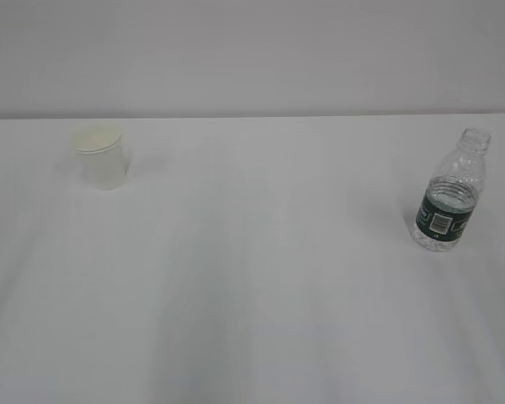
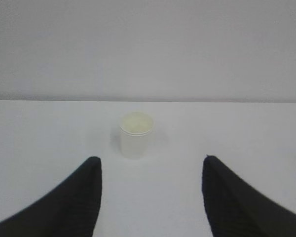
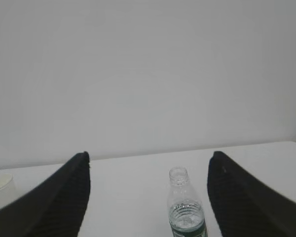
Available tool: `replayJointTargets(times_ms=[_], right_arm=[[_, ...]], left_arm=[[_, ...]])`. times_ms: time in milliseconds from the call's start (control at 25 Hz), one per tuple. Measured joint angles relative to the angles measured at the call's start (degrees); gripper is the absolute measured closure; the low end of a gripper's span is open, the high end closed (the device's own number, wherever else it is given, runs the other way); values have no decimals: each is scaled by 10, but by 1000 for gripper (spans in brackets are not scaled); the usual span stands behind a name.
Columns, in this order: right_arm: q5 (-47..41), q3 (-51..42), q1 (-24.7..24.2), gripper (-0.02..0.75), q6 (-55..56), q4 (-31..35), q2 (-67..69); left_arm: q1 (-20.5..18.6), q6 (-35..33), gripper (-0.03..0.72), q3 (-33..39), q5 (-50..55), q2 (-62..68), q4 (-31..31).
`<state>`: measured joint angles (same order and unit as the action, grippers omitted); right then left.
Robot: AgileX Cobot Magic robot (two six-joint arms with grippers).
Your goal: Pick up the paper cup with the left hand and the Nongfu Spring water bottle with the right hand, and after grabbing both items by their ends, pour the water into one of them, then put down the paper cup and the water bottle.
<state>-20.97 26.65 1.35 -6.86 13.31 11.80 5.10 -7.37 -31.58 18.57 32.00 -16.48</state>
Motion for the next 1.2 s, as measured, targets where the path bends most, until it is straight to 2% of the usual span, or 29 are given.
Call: replayJointTargets(times_ms=[200, 480, 640, 1000, 1200], right_arm=[[39, 0, 0, 183, -5, 0, 72], [134, -3, 0, 183, -9, 0, 157], [191, -25, 0, 187, -10, 0, 174], [260, -98, 0, 235, -10, -26, 181], [302, -128, 0, 236, -3, -61, 181]], left_arm=[[33, 0, 228, 1, -81, 52, -4], [48, 0, 228, 6, -186, 118, -6], [63, 0, 228, 35, -265, 161, -8], [138, 0, 228, 103, -448, 248, -8], [147, 15, 228, 111, -515, 311, -8]])
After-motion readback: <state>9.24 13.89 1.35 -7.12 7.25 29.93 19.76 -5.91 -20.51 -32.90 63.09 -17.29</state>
